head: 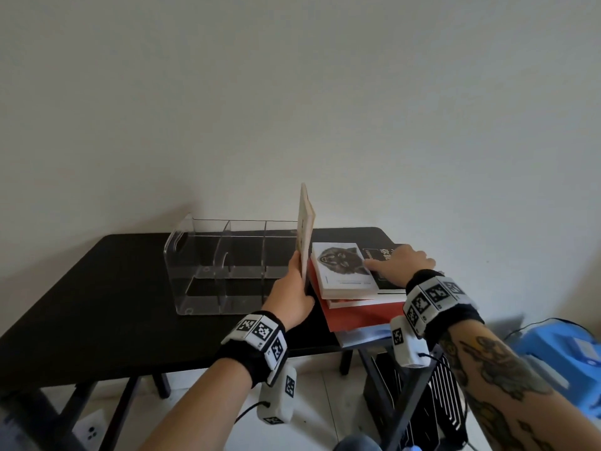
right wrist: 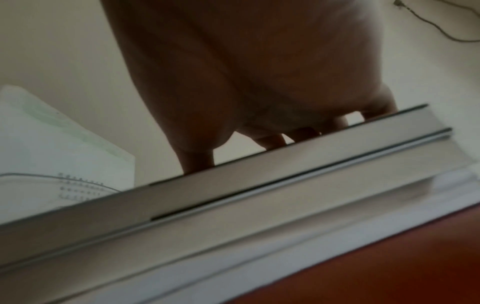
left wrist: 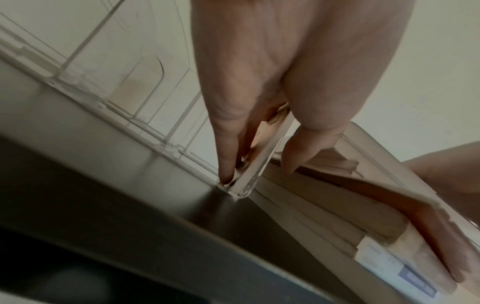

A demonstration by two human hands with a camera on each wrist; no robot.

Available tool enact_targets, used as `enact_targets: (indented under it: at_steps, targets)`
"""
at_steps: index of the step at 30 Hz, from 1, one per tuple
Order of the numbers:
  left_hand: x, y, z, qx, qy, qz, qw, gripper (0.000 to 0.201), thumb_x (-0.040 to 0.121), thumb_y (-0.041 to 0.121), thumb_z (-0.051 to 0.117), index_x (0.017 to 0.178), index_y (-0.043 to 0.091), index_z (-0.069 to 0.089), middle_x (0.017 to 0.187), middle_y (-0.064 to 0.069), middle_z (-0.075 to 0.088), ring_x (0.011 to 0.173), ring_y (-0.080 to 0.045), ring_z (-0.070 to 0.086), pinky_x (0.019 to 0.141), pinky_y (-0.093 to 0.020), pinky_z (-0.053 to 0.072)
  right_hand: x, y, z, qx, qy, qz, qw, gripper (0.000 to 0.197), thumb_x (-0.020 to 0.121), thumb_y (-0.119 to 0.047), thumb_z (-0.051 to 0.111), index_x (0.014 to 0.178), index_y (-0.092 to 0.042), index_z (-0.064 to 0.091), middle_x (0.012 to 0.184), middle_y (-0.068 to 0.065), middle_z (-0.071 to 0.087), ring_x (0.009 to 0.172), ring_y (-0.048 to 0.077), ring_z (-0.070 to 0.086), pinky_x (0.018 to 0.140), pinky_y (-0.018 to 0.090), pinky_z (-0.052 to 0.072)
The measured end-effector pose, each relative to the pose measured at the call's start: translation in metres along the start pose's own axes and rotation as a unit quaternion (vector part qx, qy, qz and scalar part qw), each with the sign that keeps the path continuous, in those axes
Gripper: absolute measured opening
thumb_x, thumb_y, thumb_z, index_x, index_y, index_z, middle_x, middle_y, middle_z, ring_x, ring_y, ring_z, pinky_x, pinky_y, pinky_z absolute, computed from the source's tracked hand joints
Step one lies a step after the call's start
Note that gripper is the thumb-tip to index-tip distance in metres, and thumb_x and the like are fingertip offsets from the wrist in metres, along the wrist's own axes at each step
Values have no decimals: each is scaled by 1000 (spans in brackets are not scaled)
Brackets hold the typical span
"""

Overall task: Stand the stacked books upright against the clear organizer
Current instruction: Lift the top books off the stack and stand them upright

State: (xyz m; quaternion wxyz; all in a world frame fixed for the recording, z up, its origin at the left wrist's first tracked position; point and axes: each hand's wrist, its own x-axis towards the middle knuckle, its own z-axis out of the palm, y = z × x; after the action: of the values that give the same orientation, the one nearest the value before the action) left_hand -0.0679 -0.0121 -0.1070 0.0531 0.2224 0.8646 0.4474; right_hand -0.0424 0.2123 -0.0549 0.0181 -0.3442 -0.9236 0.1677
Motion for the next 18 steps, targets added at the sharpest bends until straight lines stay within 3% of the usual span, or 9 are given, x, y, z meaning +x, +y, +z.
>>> enact_targets:
  at_steps: [3,5,7,11,18]
  targets:
    - [4,-3,1,-5,14,-2,1000,92,88,17,65,154,36,4,119,-4,68,104,-23,67,96,-38,51,4,9,-1,16,-5,11,1000,127,27,-96,45,118,-7,50,111,13,62,105,34,58,94,46,46]
    - [7,-5,1,5,15,1,1000,90,89,15,62,154,37,3,112,-4,70,95,-22,70,93,-44,54,5,15,-4,18,2,14,1000,123,24,-95,47,112,-9,52,104,10,64,99,32,61,90,44,50]
    - [8,-4,1,19,8,5,1000,89,91,13,59,154,37,0,103,-4,70,83,-19,70,87,-43,56,5,20,-9,22,0,11,1000,107,34,-92,57,103,-10,57,97,8,66,93,30,62,88,42,51]
    - [10,-4,-1,45,-12,-3,999,91,93,13,56,155,33,-7,105,-6,69,83,-19,69,86,-37,55,-3,26,-23,51,11,18,998,81,46,-79,73,91,-13,61,93,7,66,92,28,61,85,41,53]
    - [14,-6,-4,54,-42,-16,998,98,91,12,55,154,33,-17,119,-11,67,93,-24,69,92,-42,54,-6,28,-59,143,62,10,988,76,67,-42,85,117,2,48,100,13,65,91,30,64,81,38,54]
